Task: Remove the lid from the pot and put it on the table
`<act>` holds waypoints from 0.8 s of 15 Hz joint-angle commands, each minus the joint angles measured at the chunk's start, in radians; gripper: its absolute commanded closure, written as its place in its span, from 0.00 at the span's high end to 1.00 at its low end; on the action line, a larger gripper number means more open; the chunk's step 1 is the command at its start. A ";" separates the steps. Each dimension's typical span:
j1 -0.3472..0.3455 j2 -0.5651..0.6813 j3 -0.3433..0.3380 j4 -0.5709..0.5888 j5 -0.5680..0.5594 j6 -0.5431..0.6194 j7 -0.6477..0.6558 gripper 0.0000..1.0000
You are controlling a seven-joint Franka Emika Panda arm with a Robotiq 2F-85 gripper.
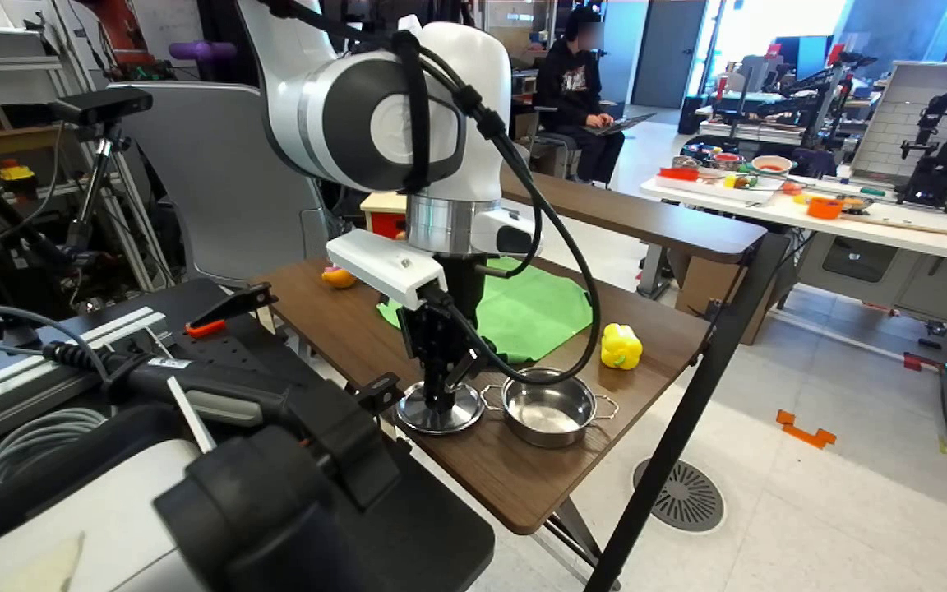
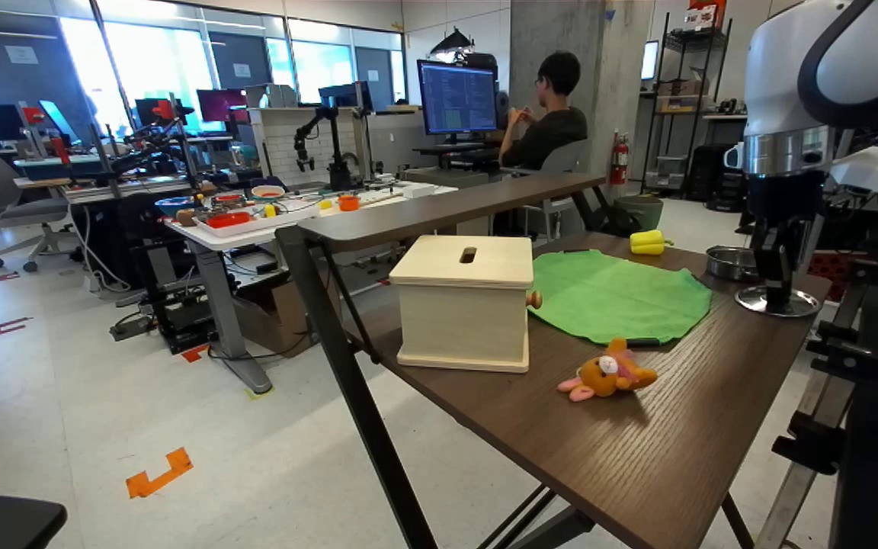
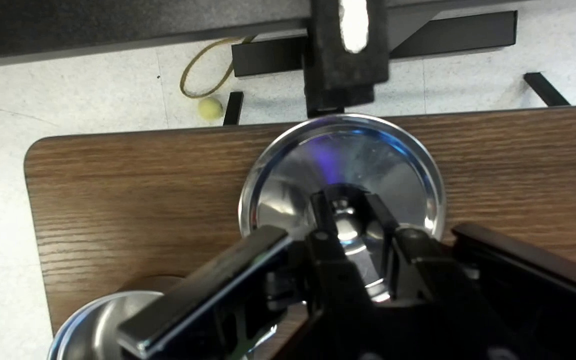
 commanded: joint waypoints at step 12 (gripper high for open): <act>0.029 0.000 -0.033 0.012 -0.043 0.000 0.031 1.00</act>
